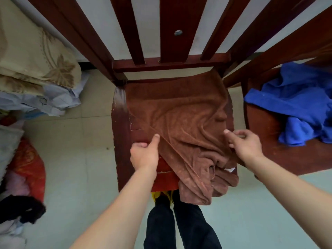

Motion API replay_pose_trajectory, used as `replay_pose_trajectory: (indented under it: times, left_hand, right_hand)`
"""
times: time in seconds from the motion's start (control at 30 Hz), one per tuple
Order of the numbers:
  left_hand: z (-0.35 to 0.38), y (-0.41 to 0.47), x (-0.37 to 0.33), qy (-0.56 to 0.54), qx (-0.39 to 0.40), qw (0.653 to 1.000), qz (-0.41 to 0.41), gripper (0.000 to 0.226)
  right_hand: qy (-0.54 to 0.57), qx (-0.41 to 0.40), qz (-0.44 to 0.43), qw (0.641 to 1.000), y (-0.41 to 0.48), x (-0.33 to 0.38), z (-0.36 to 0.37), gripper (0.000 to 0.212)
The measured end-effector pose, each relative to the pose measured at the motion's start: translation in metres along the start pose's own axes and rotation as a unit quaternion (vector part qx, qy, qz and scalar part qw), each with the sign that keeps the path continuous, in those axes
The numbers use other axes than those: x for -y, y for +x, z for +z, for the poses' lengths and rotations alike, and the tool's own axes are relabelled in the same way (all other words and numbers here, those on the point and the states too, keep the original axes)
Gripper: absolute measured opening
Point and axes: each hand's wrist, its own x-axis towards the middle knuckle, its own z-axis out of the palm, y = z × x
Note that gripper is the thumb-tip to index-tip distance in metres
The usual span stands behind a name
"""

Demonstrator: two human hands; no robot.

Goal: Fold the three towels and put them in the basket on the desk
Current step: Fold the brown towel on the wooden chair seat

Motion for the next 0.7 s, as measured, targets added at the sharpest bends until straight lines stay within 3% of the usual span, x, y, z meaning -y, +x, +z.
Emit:
replay_pose_trajectory:
  times: [0.1,0.2,0.33,0.47,0.53,0.6,0.7]
  left_hand:
    - [0.018,-0.025,0.031,0.071,0.042,0.996,-0.022,0.060]
    - [0.028,-0.016,0.035,0.092,0.021,0.996,0.006,0.037]
    - [0.006,-0.015,0.029,-0.027,0.046,0.998,-0.026,0.016]
    - [-0.032,-0.005,0.047,0.020,-0.008,1.000,-0.009,0.013]
    - [-0.037,0.000,0.055,0.050,-0.038,0.998,0.015,0.026]
    - [-0.035,-0.006,0.057,0.099,-0.044,0.994,0.023,0.049]
    - [-0.020,-0.027,0.060,0.287,0.004,0.957,0.038,0.064]
  right_hand:
    - [0.004,0.070,0.033,0.997,-0.018,-0.038,0.015,0.036]
    - [0.040,0.116,0.022,0.992,-0.031,-0.048,0.024,0.028]
    - [0.089,0.051,-0.015,0.995,-0.033,-0.054,0.019,0.028]
    - [0.099,0.062,-0.009,0.993,-0.040,-0.055,0.017,0.021]
    - [0.093,0.104,-0.001,0.990,-0.042,-0.050,0.021,0.018]
    - [0.091,0.120,0.006,0.989,-0.042,-0.048,0.024,0.028]
    - [0.098,0.122,0.018,0.988,-0.045,-0.049,0.021,0.037]
